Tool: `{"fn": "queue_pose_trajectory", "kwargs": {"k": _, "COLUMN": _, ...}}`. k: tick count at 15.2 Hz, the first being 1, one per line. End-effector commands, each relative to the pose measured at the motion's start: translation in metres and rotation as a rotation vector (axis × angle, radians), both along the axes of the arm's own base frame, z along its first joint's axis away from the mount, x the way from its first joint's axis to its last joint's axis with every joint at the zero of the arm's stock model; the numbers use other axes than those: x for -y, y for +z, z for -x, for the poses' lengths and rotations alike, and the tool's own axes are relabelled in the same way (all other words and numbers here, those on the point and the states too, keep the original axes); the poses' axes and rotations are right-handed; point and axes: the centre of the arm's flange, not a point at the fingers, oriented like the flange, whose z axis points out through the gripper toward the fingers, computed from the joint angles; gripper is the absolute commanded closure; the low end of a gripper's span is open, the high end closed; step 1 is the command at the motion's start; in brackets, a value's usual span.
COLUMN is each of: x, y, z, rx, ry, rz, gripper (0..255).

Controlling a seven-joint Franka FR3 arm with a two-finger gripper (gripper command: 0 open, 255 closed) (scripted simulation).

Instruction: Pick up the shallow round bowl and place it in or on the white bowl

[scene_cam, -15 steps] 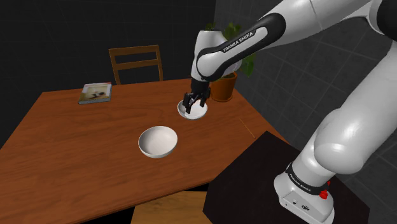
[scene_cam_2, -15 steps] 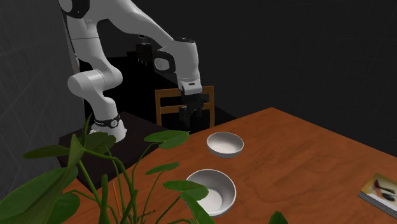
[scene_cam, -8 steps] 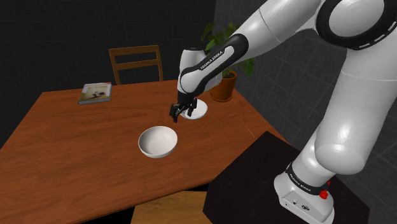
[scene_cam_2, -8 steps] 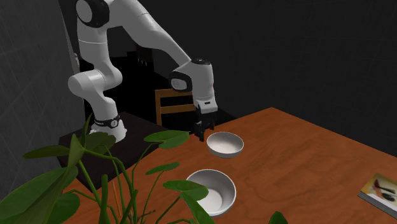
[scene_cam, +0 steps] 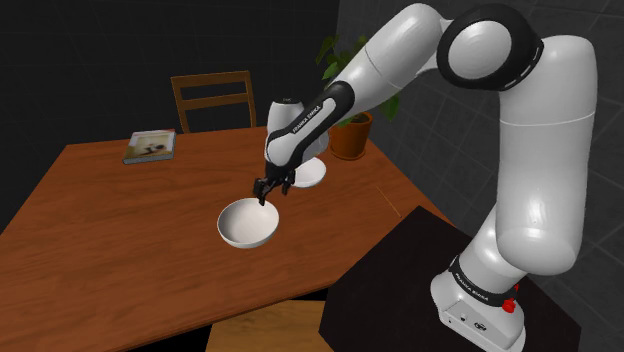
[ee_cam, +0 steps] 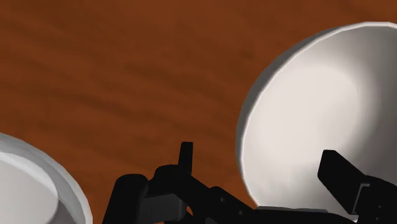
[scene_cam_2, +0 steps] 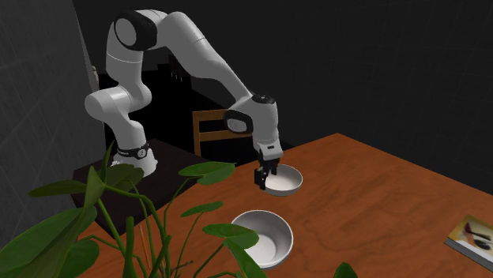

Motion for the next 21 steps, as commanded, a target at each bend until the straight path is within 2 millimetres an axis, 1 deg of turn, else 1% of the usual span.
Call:
{"fn": "queue_pose_trajectory", "kwargs": {"k": 1, "x": -0.002, "y": -0.011, "z": -0.002, "rx": 0.0, "ry": 0.0, "rz": 0.0, "gripper": 0}}
{"fn": "queue_pose_trajectory", "kwargs": {"k": 5, "x": -0.005, "y": -0.029, "z": -0.002, "rx": 0.0, "ry": 0.0, "rz": 0.0, "gripper": 0}}
{"fn": "queue_pose_trajectory", "kwargs": {"k": 12, "x": -0.005, "y": -0.029, "z": -0.002, "rx": 0.0, "ry": 0.0, "rz": 0.0, "gripper": 0}}
{"fn": "queue_pose_trajectory", "kwargs": {"k": 13, "x": -0.005, "y": -0.029, "z": -0.002, "rx": 0.0, "ry": 0.0, "rz": 0.0, "gripper": 255}}
{"fn": "queue_pose_trajectory", "kwargs": {"k": 21, "x": -0.005, "y": -0.029, "z": -0.002, "rx": 0.0, "ry": 0.0, "rz": 0.0, "gripper": 255}}
